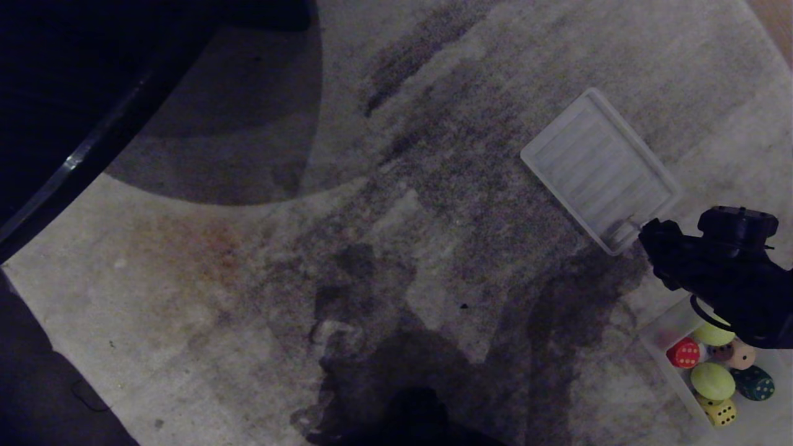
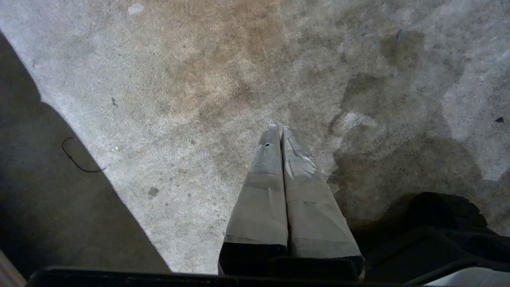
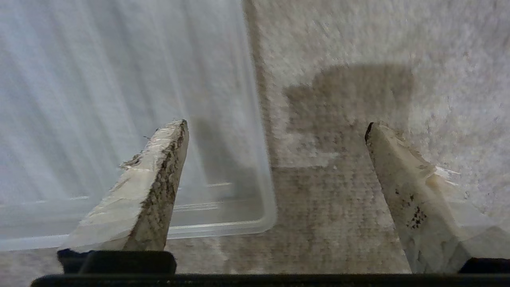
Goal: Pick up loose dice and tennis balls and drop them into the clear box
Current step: Close the lid
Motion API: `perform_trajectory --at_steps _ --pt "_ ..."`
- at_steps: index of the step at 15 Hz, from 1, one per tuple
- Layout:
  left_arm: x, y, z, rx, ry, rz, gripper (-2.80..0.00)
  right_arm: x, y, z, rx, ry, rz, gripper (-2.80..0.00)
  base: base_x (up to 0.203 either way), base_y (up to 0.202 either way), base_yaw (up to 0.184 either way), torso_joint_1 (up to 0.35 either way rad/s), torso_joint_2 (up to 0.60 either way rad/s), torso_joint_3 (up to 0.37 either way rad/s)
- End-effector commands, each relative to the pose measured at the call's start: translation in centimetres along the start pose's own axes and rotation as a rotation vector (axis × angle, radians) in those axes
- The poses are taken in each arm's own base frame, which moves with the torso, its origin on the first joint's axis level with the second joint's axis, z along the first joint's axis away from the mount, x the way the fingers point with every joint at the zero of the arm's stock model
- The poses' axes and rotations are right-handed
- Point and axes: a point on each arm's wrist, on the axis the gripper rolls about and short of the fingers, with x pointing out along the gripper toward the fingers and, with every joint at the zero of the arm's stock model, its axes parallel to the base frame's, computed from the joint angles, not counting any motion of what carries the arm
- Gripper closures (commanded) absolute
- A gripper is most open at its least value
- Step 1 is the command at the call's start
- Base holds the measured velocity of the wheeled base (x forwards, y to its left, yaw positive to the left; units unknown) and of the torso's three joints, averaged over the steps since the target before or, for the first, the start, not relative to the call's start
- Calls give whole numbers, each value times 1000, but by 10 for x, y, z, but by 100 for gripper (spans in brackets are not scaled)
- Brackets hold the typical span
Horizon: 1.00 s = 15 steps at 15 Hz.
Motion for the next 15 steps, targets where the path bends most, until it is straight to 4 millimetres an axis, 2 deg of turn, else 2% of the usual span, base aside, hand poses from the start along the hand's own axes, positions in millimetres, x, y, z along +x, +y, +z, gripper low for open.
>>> perform_trajectory --at_steps 1,5,6,15 --pt "0 0 0 -1 3 1 0 5 -7 -5 3 27 -6 -280 0 0 0 0 0 0" --pt "0 0 0 -1 3 1 0 10 -13 -10 -2 55 -16 -280 0 0 0 0 0 0" --pt "0 0 0 -1 3 1 0 11 -15 -11 -2 46 -18 0 0 0 0 0 0 0" --pt "0 0 0 -1 3 1 0 9 -14 -9 -33 36 0 0 0 0 0 0 0 0"
